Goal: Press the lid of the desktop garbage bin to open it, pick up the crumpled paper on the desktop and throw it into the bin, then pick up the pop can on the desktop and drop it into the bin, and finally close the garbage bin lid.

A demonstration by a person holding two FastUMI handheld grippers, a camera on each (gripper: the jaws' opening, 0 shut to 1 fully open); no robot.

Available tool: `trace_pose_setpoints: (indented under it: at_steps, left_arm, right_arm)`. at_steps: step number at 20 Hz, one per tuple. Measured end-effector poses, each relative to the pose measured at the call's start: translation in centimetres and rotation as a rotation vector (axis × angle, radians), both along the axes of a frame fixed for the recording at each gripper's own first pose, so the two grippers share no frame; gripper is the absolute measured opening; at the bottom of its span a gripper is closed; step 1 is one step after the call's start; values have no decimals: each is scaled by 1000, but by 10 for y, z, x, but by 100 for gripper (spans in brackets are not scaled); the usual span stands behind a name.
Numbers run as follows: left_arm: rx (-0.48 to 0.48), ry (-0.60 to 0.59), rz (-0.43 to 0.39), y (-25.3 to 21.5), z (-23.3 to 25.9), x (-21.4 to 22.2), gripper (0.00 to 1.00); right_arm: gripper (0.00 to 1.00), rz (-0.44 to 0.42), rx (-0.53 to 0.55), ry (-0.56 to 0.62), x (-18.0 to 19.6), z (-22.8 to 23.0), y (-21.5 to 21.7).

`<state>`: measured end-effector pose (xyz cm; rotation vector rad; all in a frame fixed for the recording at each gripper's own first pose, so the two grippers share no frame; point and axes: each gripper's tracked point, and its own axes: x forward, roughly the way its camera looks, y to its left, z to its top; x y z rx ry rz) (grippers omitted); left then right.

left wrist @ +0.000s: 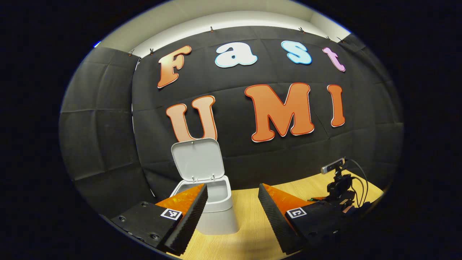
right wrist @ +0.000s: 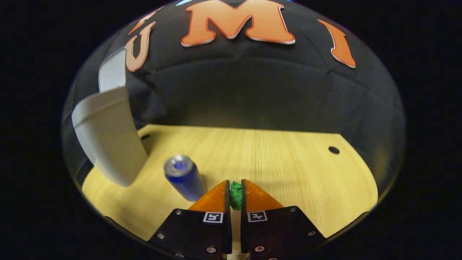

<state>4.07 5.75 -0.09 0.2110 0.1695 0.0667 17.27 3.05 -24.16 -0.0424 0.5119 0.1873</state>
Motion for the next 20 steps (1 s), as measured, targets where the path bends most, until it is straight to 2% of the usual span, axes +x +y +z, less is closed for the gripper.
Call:
trace_pose_setpoints:
  at_steps: [2, 5, 7, 11, 14, 16, 20]
  left_arm:
    - [-32, -26, 4, 15, 4, -1, 89]
    - [-68, -55, 36, 48, 5, -7, 89]
    - [-79, -73, 69, 73, 5, -13, 89]
    - [-120, -75, 158, 124, -4, -29, 89]
    - [-127, -76, 232, 162, -11, -46, 89]
    - [-130, -77, 277, 182, -13, -58, 89]
    - [-120, -65, 343, 209, -24, -74, 89]
  right_arm:
    - [10, 36, 28, -76, 6, 58, 28]
    - [10, 124, 66, -161, -6, 133, 80]
    - [9, 194, 61, -212, -4, 166, 122]
    - [10, 326, 119, -264, -5, 211, 217]
    - [9, 427, 152, -250, -13, 221, 290]
    - [9, 464, 120, -215, -10, 210, 328]
    - [11, 475, 75, -95, 9, 164, 357]
